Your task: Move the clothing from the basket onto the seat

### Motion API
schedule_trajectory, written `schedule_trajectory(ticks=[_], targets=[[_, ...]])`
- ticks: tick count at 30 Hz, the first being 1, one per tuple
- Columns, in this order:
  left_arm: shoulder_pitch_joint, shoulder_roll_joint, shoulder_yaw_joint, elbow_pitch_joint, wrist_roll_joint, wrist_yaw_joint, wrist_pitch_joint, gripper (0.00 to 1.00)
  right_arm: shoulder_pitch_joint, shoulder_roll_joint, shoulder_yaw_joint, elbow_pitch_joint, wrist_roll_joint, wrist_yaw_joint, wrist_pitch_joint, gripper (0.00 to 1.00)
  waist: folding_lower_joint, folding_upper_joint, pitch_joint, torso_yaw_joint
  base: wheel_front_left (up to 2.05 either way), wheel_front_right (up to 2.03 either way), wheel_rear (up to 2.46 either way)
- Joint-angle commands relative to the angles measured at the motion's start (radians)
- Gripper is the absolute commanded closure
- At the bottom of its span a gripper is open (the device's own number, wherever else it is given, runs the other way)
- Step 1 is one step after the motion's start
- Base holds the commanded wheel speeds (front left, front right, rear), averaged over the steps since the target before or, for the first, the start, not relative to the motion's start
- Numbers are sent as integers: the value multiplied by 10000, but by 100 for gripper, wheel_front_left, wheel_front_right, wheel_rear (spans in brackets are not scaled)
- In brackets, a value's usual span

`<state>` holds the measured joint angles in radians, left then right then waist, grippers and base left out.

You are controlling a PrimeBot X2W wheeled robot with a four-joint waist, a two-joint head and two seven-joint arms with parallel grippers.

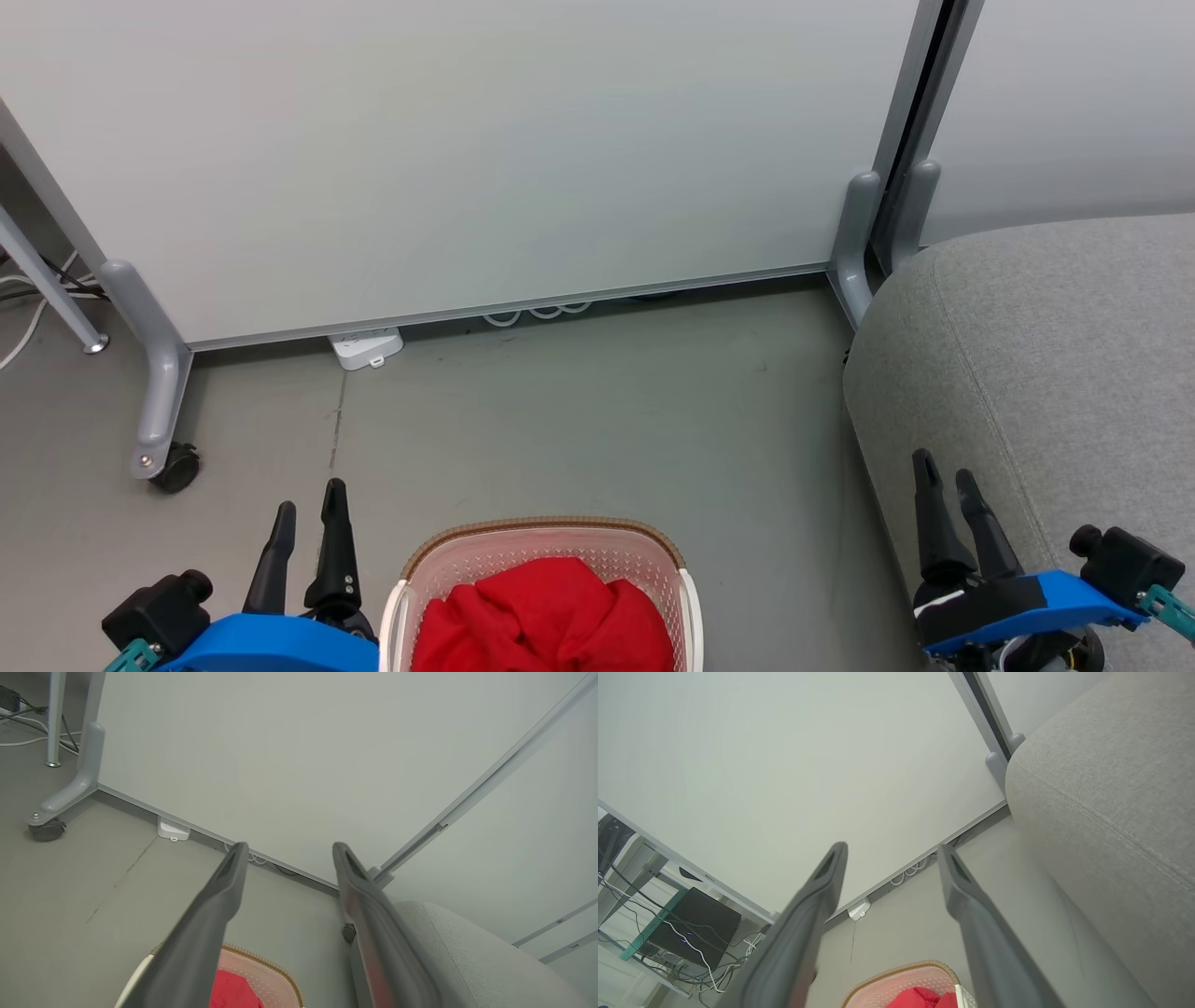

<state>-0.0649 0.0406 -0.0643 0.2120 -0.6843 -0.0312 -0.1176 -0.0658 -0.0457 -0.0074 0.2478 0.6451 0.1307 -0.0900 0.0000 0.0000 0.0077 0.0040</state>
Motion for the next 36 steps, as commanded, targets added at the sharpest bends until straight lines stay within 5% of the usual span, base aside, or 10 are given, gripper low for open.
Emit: schedule_trajectory(ticks=[1, 36], targets=[[-224, 87, -11, -134, 241, 29, -88, 0, -116, -40, 29, -137, -252, 0, -85, 0, 0, 0, 2, 2, 0, 0, 0], [-225, 111, -418, 82, 3409, 208, -938, 0, -24, -56, 196, -163, -3919, 0, -600, 0, 0, 0, 15, -1, 0, 0, 0]])
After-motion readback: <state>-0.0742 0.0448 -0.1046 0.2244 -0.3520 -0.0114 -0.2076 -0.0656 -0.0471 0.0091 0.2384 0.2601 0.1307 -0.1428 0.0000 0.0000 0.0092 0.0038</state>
